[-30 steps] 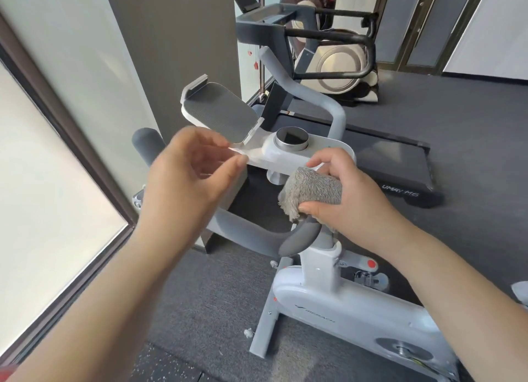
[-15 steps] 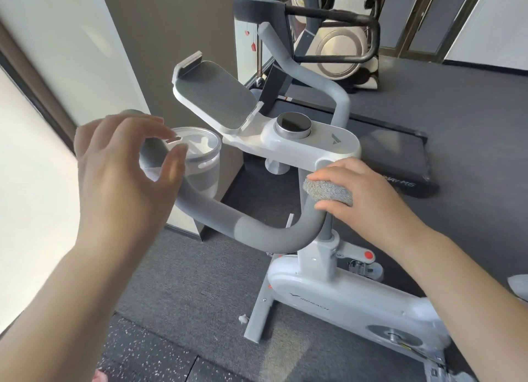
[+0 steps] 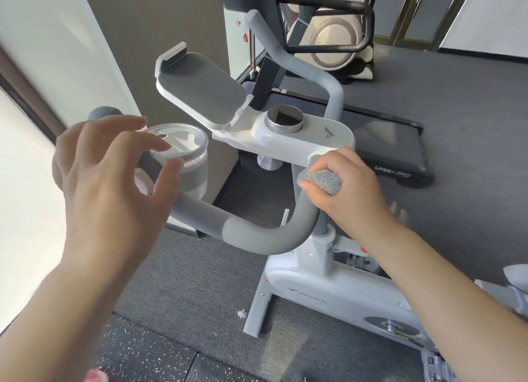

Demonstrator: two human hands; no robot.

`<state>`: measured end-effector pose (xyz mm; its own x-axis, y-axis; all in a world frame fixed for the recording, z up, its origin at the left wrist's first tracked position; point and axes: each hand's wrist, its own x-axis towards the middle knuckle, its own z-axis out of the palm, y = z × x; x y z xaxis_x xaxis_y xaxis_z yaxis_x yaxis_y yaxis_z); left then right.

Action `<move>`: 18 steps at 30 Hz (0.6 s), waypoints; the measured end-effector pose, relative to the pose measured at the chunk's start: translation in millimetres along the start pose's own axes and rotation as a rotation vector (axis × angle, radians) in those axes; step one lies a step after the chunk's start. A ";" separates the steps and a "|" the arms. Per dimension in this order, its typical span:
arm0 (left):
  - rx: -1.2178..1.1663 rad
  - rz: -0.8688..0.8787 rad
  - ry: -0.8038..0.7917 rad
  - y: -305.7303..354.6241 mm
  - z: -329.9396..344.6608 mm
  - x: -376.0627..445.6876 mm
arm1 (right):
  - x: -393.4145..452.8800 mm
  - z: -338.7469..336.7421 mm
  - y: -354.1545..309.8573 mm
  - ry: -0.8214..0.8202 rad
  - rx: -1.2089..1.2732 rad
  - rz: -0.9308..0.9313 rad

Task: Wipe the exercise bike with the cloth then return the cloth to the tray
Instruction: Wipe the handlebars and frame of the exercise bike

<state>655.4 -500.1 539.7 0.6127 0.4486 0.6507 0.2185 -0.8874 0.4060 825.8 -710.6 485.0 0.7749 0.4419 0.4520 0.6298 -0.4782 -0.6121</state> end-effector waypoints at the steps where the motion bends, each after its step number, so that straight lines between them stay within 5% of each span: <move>1: 0.000 0.009 0.000 -0.2 -0.2 -0.7 | -5.5 0.8 -0.3 -0.013 0.008 -0.011; 6: 0.068 0.130 -0.080 8.1 3.2 -4.9 | -19.7 -6.9 -0.2 0.011 0.181 0.003; 13: 0.093 0.405 -0.541 13.0 17.8 -14.3 | -28.3 1.0 11.7 0.100 0.316 0.209; 18: 0.074 0.462 -0.645 12.1 28.8 -18.0 | -41.6 9.8 19.5 0.284 1.060 0.771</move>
<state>669.0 -521.9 514.4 0.9674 -0.0963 0.2341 -0.1287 -0.9835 0.1274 805.3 -730.9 448.0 0.9764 0.0942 -0.1943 -0.2150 0.3397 -0.9156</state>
